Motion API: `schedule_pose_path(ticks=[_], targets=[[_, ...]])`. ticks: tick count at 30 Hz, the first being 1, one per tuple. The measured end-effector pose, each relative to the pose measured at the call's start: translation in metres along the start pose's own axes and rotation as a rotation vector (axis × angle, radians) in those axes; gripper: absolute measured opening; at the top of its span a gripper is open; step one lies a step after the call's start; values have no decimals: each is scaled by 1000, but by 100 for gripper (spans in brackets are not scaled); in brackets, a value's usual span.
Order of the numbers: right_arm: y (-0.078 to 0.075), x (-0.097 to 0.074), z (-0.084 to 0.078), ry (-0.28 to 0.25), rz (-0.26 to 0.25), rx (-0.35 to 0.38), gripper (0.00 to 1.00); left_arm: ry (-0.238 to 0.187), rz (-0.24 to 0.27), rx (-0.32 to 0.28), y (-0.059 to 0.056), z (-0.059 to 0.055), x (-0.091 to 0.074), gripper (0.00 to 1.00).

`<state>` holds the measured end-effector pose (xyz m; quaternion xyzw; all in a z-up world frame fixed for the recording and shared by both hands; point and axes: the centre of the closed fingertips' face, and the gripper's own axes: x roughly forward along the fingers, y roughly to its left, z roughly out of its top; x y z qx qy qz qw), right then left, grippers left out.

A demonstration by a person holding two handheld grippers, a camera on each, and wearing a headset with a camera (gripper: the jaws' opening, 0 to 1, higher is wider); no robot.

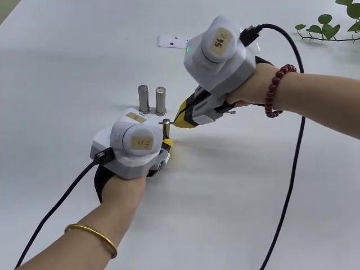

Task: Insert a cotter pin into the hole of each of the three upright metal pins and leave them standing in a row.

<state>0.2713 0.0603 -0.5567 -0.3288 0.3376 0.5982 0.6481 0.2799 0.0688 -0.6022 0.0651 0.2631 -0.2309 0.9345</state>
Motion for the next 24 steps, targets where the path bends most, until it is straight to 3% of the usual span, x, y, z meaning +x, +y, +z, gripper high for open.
schedule_pose_path(ticks=[24], targets=[[-8, 12, 16, -40, -13, 25, 0, 8, 8, 13, 20, 1, 1, 6]])
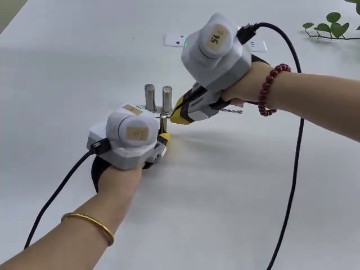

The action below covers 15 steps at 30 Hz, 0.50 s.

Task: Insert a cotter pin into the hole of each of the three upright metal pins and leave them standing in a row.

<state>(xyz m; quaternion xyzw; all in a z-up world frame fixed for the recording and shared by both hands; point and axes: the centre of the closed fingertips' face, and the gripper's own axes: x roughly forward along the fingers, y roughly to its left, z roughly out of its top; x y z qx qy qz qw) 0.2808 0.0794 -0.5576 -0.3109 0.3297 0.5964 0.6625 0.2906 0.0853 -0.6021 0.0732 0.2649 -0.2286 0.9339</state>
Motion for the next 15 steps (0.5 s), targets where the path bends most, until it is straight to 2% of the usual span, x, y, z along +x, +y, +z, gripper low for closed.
schedule_pose_path(ticks=[4, 15], targets=[[0, -1, -3, 3, -4, 5, 1, -1, 7, -4, 1, 0, -1, 6], [-9, -6, -15, -12, -37, 77, 4, -1, 9, 16, 2, 0, -1, 6]])
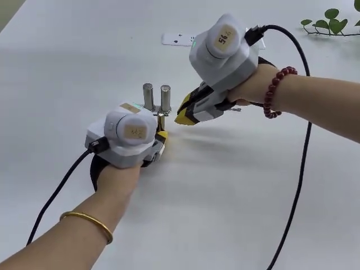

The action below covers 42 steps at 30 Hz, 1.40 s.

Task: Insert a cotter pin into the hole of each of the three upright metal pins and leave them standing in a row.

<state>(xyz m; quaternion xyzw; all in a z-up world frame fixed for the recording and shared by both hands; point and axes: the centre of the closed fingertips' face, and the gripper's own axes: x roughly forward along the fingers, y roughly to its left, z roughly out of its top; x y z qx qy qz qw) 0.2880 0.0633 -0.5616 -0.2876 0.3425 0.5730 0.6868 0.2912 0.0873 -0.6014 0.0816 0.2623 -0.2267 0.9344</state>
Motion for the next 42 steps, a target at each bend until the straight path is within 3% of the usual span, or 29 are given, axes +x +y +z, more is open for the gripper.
schedule_pose_path(ticks=[6, 13, 18, 22, 29, 35, 42], targets=[[-1, -3, -6, -13, -9, 38, 5, 0, 0, -4, 1, 0, 0, 7], [-6, -6, -11, -23, -31, 76, 6, 15, 7, -20, 2, -5, -2, 15], [-15, -11, -10, -77, -75, 129, 8, -8, 1, -28, 3, 0, -6, 21], [-23, -16, -3, -158, -108, 185, 12, -30, 0, -46, 5, 5, -11, 27], [-37, -15, 10, -281, -164, 159, 18, -62, -5, -75, 6, 13, -25, 42], [-49, -6, 19, -340, -191, 165, 21, -104, -18, -71, 5, 19, -36, 47], [-56, 10, 26, -357, -198, 195, 21, -127, -45, -86, 1, 24, -49, 51]])
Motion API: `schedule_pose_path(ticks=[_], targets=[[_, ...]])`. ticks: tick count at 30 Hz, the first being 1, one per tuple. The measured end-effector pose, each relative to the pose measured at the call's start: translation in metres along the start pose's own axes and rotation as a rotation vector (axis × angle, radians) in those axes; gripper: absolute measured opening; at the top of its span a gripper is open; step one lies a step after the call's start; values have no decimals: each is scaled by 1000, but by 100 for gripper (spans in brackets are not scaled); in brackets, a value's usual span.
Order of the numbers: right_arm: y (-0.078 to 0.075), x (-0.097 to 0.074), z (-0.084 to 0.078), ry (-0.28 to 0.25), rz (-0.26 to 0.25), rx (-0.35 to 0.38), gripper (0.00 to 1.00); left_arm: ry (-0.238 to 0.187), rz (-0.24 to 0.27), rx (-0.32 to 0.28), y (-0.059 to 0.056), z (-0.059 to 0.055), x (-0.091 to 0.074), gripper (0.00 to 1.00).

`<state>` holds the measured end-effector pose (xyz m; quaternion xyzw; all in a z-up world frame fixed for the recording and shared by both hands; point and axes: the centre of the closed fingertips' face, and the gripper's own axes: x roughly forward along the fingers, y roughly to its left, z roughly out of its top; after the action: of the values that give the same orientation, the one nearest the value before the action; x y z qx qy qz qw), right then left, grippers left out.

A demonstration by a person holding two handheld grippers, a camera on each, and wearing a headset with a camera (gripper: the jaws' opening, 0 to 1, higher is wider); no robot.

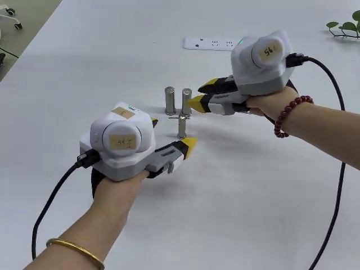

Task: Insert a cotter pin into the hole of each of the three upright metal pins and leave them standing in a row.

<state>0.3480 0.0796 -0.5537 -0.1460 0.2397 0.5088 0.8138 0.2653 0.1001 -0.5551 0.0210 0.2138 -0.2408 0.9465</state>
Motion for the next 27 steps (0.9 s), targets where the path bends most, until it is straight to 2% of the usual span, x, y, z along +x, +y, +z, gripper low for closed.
schedule_pose_path(ticks=[6, 10, 14, 19, 23, 27], targets=[[-1, 13, 3, -30, -2, 63, 20, -29, -2, -17, 0, 7, -13, 52], [-7, 17, 2, -27, -15, 76, 18, -44, -10, 3, -3, 13, -21, 54], [-9, 20, 2, -39, -16, 95, 15, -58, -12, -5, -5, 17, -27, 54], [-6, 22, 1, -37, -8, 105, 11, -68, -10, -4, -7, 19, -34, 54], [-5, 22, 0, -37, 0, 124, 10, -53, -3, 24, -6, 16, -37, 55], [-5, 21, 0, -32, 4, 100, 9, -48, -7, 28, -6, 15, -40, 58]])
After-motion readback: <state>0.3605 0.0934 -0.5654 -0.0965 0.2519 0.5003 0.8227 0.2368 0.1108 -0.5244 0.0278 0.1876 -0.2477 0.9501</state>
